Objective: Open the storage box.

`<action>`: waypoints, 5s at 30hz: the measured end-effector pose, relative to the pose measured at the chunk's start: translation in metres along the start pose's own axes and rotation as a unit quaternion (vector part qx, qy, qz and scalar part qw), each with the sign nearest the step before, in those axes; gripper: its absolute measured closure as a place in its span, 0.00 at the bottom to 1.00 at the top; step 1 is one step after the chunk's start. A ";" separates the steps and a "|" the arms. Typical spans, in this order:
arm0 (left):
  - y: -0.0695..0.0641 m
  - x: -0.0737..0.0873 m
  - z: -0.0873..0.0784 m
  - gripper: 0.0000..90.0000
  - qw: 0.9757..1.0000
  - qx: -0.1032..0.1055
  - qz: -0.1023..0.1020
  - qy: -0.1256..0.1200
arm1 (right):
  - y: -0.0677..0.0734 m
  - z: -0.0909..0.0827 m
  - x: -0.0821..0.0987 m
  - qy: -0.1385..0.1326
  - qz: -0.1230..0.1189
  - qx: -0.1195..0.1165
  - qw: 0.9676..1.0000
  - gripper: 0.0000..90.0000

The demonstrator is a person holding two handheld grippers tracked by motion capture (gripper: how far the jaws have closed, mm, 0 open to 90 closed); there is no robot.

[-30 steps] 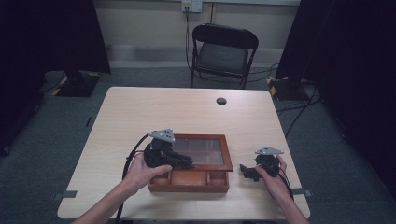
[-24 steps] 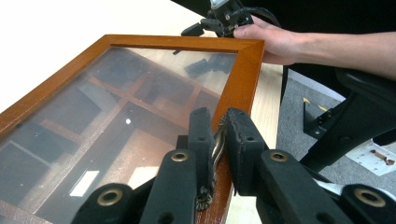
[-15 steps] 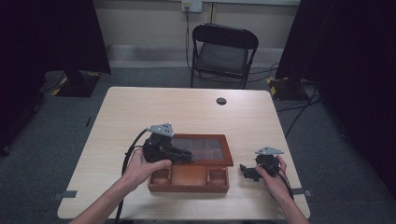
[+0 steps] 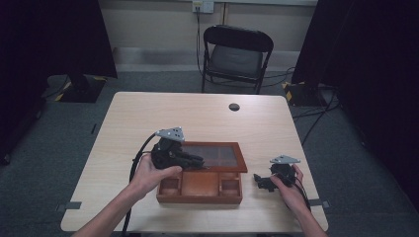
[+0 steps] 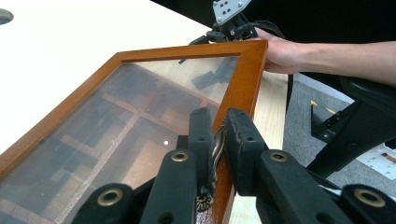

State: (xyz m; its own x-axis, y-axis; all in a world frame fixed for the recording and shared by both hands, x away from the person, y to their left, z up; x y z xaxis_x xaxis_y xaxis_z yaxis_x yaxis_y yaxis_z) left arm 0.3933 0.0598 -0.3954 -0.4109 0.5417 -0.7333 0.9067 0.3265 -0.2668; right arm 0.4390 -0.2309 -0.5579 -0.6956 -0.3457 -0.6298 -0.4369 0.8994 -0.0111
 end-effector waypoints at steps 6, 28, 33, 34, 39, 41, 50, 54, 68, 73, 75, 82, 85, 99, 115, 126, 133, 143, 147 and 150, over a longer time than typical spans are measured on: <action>0.002 -0.005 -0.003 0.90 1.000 -0.001 -0.006 -0.002 | 0.000 0.000 0.000 0.000 -0.001 -0.001 1.000 0.00; 0.009 -0.018 -0.009 0.90 1.000 0.002 0.000 -0.001 | 0.000 0.000 0.000 0.000 -0.001 -0.001 1.000 0.00; 0.012 -0.021 -0.011 0.90 1.000 0.003 -0.007 -0.004 | 0.000 0.000 0.000 0.000 -0.001 -0.001 1.000 0.00; 0.012 -0.022 -0.012 0.90 1.000 0.003 -0.008 -0.004 | 0.000 0.000 0.000 0.001 0.000 -0.001 1.000 0.00; 0.014 -0.024 -0.013 0.90 1.000 0.010 -0.012 -0.006 | 0.000 0.000 0.000 0.000 -0.001 -0.001 1.000 0.00; 0.014 -0.024 -0.012 0.90 1.000 0.012 -0.012 -0.005 | 0.000 0.000 0.000 0.000 -0.001 -0.001 1.000 0.00; 0.016 -0.030 -0.015 0.90 1.000 0.002 -0.011 -0.002 | 0.000 0.000 0.000 0.000 -0.001 -0.001 1.000 0.00; 0.018 -0.033 -0.017 0.90 1.000 0.000 -0.014 -0.006 | 0.000 0.000 0.000 0.001 0.000 -0.001 1.000 0.00; 0.023 -0.040 -0.019 0.91 1.000 -0.002 -0.010 -0.009 | 0.000 0.000 0.000 0.000 -0.001 -0.001 1.000 0.00; 0.024 -0.041 -0.020 0.91 1.000 -0.002 -0.011 -0.012 | 0.000 0.000 0.000 0.000 -0.001 -0.001 1.000 0.00; 0.025 -0.042 -0.020 0.91 1.000 0.000 -0.011 -0.014 | 0.000 0.000 0.000 0.000 -0.001 -0.001 1.000 0.00; 0.026 -0.044 -0.021 0.91 1.000 -0.001 -0.010 -0.013 | 0.000 0.000 0.000 0.000 -0.001 -0.001 1.000 0.00; 0.027 -0.045 -0.021 0.91 1.000 0.001 -0.012 -0.015 | 0.000 0.000 0.000 0.000 0.000 -0.001 1.000 0.00; 0.029 -0.048 -0.022 0.91 1.000 -0.002 -0.010 -0.014 | 0.000 0.000 0.000 0.000 -0.001 -0.002 1.000 0.00; 0.031 -0.053 -0.022 0.91 1.000 -0.005 -0.005 -0.011 | 0.000 0.000 0.000 0.000 -0.001 -0.002 1.000 0.00; 0.034 -0.057 -0.024 0.92 1.000 -0.010 -0.005 -0.011 | 0.001 0.000 -0.001 0.001 -0.002 -0.002 1.000 0.00; 0.035 -0.058 -0.025 0.92 1.000 -0.014 -0.002 -0.011 | 0.001 0.000 -0.001 0.001 -0.002 -0.002 1.000 0.00; 0.036 -0.060 -0.025 0.92 1.000 -0.012 -0.002 -0.015 | 0.000 0.000 -0.001 0.001 -0.002 -0.002 1.000 0.00; 0.037 -0.062 -0.026 0.92 1.000 -0.017 -0.002 -0.014 | 0.001 0.000 -0.001 0.001 -0.002 -0.002 1.000 0.00; 0.037 -0.062 -0.026 0.92 1.000 -0.016 -0.002 -0.015 | 0.001 0.000 -0.001 0.001 -0.002 -0.002 1.000 0.00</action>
State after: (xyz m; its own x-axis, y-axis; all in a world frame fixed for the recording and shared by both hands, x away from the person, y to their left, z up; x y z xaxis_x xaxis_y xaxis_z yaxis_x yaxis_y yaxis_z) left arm 0.4500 0.0583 -0.3437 -0.4112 0.5168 -0.7509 0.9014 0.3533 -0.2505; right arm 0.4395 -0.2299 -0.5578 -0.6948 -0.3508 -0.6278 -0.4431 0.8964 -0.0105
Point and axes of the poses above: each handheld gripper's, and its own axes: z roughly forward along the jaws, x roughly out of its underside, y roughly to its left, the point moved 8 cm from there along z, roughly forward along the jaws, and after that the axes turned 6 degrees about y, right-handed, at the moved point
